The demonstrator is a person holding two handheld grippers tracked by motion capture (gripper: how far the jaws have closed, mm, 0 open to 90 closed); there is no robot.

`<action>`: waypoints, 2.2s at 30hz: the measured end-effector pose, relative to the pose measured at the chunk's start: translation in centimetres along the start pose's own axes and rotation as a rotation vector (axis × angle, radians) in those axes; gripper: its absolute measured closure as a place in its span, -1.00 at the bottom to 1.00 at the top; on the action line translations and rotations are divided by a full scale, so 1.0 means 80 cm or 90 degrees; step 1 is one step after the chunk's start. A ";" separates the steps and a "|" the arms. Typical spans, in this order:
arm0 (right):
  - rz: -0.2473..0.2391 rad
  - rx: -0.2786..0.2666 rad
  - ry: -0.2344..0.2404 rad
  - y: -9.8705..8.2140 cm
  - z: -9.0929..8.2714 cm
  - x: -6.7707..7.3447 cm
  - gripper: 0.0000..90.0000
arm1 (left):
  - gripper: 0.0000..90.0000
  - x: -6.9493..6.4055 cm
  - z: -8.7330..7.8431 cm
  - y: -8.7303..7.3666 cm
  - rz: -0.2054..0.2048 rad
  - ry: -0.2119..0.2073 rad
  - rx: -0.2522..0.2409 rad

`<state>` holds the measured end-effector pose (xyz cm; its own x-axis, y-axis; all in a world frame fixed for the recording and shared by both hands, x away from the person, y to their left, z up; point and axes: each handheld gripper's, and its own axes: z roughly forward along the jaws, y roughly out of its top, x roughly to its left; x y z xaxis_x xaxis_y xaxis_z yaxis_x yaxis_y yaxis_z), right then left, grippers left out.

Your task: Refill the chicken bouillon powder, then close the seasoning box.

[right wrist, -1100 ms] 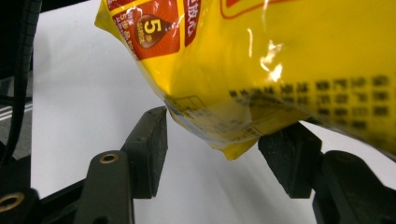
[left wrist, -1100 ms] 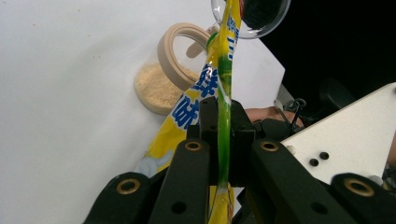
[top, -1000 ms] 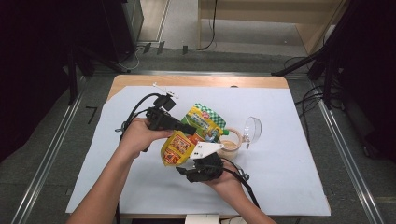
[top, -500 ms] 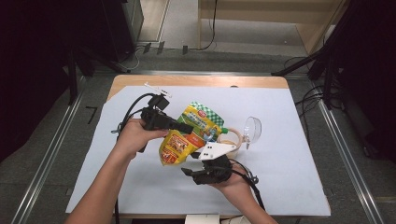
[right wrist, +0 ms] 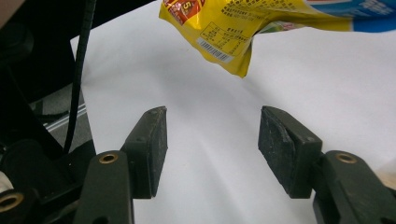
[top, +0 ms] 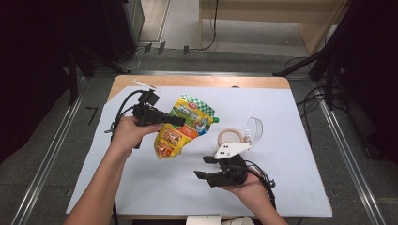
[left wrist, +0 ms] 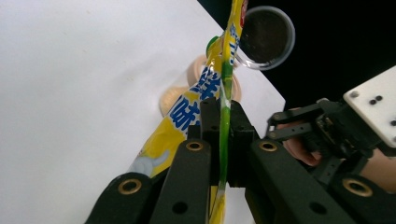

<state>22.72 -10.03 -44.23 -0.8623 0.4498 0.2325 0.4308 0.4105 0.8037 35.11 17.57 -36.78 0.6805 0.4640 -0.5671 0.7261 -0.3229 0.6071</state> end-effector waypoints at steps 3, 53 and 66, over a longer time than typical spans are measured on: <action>0.007 -0.004 -0.005 0.001 -0.003 -0.005 -0.04 | 1.00 0.005 0.004 0.000 0.012 0.015 -0.013; -0.009 -0.019 -0.061 0.010 -0.029 -0.021 -0.03 | 0.83 0.033 -0.029 -0.062 0.042 0.046 -0.025; -0.019 -0.015 -0.057 0.014 -0.027 -0.022 -0.02 | 0.63 0.026 -0.043 -0.073 0.067 0.032 -0.037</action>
<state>24.12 -12.02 -42.55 -0.8465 0.5080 0.1592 0.3986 0.4067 0.8220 31.96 23.26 -39.60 0.7458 0.4710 -0.4711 0.6431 -0.3243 0.6937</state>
